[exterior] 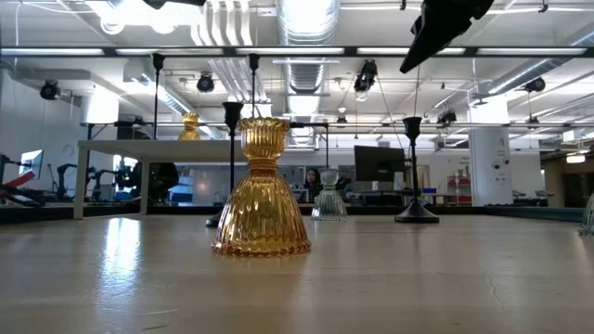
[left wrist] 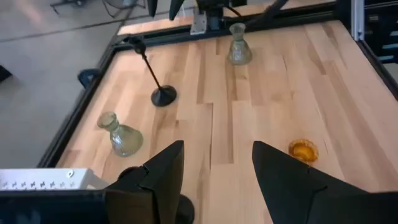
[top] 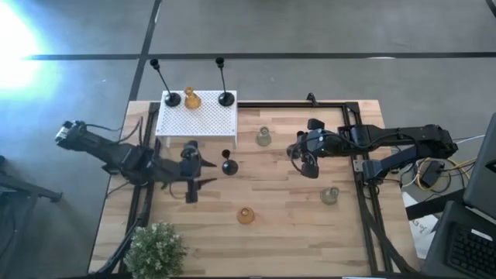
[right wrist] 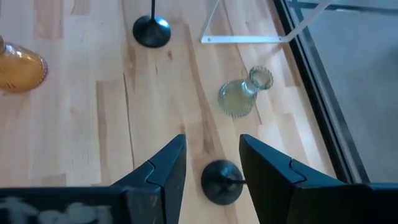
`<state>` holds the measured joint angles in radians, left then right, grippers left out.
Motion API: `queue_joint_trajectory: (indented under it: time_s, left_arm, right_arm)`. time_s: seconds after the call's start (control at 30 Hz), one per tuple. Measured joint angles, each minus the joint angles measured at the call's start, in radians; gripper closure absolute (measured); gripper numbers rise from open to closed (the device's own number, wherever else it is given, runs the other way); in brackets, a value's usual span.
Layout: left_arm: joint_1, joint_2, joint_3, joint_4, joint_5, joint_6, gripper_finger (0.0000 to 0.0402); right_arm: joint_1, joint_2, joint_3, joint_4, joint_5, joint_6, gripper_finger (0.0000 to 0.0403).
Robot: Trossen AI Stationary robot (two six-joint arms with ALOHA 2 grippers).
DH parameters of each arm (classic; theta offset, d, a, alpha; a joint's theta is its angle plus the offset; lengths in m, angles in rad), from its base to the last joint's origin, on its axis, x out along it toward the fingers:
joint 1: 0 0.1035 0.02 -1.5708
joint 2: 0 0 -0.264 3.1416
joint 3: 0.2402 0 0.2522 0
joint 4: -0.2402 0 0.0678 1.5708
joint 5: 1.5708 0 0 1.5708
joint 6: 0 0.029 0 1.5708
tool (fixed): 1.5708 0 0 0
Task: Pick & Place candle stick holders
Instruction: Put the orange candle holder on the shelf
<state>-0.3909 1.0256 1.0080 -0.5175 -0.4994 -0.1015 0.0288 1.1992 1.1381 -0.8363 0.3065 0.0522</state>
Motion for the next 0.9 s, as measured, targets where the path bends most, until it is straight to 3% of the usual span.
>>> queue_joint_trajectory:
  time_s: [0.13, 0.37, 0.63, 0.9]
  left_arm:
    - [-0.029, 0.05, -0.02, 0.053, -0.032, -0.003, 0.0207]
    - [-0.029, 0.136, -0.13, 0.153, 0.171, -0.049, 0.0207]
    - [-0.028, 0.214, -0.222, 0.255, 0.206, -0.121, 0.0207]
    - [-0.028, 0.324, -0.236, 0.401, 0.309, -0.179, 0.0204]
  right_arm:
    - [0.0, 0.0, 0.0, 0.011, 0.0, -0.003, 0.0252]
    - [0.0, 0.0, 0.0, 0.009, 0.0, -0.005, 0.0254]
    - [0.0, 0.0, 0.0, 0.01, 0.0, 0.013, 0.0263]
    - [-0.001, 0.0, 0.0, 0.014, 0.0, 0.041, 0.0247]
